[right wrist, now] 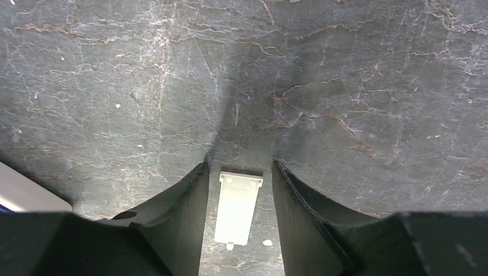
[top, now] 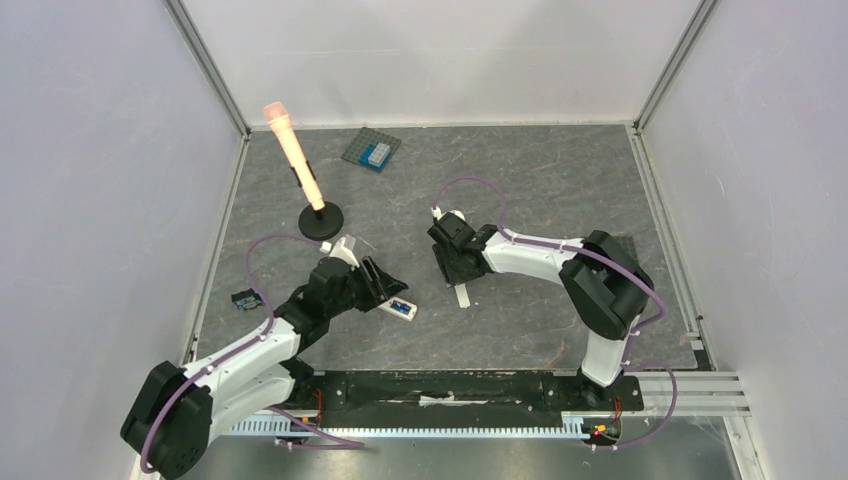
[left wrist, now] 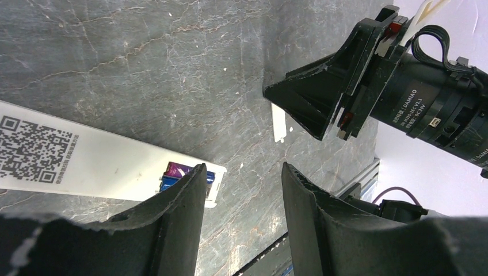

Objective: Load the batteries into the remote control

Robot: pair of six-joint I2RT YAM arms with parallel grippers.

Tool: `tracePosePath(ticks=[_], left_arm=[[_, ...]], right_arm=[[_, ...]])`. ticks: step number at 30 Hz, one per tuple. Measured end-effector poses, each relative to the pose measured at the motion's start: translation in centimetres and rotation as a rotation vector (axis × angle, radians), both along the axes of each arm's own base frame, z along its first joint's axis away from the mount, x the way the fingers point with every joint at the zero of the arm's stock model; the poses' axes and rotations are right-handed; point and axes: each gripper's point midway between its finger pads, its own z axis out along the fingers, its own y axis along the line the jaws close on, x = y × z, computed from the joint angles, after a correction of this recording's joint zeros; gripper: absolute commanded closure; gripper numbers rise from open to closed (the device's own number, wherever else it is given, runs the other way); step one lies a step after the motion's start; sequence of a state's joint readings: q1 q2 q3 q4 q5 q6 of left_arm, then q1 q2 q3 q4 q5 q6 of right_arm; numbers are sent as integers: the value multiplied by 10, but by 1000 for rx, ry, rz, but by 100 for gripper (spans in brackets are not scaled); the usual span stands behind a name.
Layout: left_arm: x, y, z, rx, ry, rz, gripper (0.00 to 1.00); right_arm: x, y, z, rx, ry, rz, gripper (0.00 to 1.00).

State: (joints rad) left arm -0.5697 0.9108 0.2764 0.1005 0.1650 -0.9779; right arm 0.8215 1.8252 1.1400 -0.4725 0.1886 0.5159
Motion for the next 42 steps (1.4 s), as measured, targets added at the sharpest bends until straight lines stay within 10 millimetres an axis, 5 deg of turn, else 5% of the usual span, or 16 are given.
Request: tracePosePath(ticks=[19, 42], left_arm=[[3, -3, -6, 6, 12, -4, 43], [0, -7, 0, -7, -13, -45, 43]], right_arm=[[-6, -3, 0, 6, 22, -47, 54], [-7, 1, -1, 1, 24, -61, 72]])
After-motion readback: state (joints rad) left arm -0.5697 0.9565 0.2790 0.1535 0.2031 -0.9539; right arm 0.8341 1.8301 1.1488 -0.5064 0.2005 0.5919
